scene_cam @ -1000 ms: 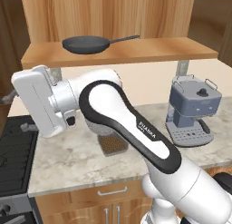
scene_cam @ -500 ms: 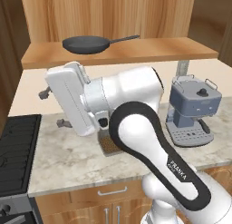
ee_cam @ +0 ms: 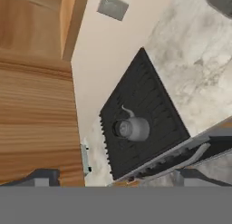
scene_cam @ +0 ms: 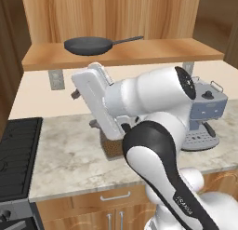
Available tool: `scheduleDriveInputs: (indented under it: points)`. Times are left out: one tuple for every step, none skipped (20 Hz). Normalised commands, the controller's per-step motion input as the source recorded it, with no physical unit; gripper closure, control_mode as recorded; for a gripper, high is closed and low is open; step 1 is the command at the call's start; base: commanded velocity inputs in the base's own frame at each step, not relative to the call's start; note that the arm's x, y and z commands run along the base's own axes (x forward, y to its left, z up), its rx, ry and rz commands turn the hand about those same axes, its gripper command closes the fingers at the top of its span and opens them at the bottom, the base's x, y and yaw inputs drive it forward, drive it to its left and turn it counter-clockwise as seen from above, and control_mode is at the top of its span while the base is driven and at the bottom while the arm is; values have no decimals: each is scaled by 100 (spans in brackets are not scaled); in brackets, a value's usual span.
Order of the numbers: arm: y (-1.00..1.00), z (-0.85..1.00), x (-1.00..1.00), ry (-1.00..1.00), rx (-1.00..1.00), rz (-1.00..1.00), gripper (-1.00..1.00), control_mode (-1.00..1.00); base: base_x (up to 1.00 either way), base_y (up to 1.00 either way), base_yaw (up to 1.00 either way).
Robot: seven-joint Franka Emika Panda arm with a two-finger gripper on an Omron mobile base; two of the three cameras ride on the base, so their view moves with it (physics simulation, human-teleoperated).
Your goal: Pick the pan from the cabinet and place it on the stove. Then turn on the stove burner for the pan.
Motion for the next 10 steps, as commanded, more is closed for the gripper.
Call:
scheduleDriveInputs:
  points:
    - [-62,20,27,11,-26,-36,-100,-100,0,0,0]
    - [-58,21,29,11,-26,-36,-100,-100,0,0,0]
    - [-59,19,34,11,-26,-35,-100,-100,0,0,0]
    - [-61,17,38,12,-25,-34,-100,-100,0,0,0]
    - [-55,18,41,12,-26,-34,-100,-100,0,0,0]
    - [-51,18,44,12,-26,-33,-100,-100,0,0,0]
    - [-46,17,43,11,-27,-33,-100,-100,0,0,0]
    - [-50,17,45,10,-26,-31,-100,-100,0,0,0]
    - [-42,17,45,8,-27,-30,-100,-100,0,0,0]
    - [-44,14,40,6,-27,-30,-100,-100,0,0,0]
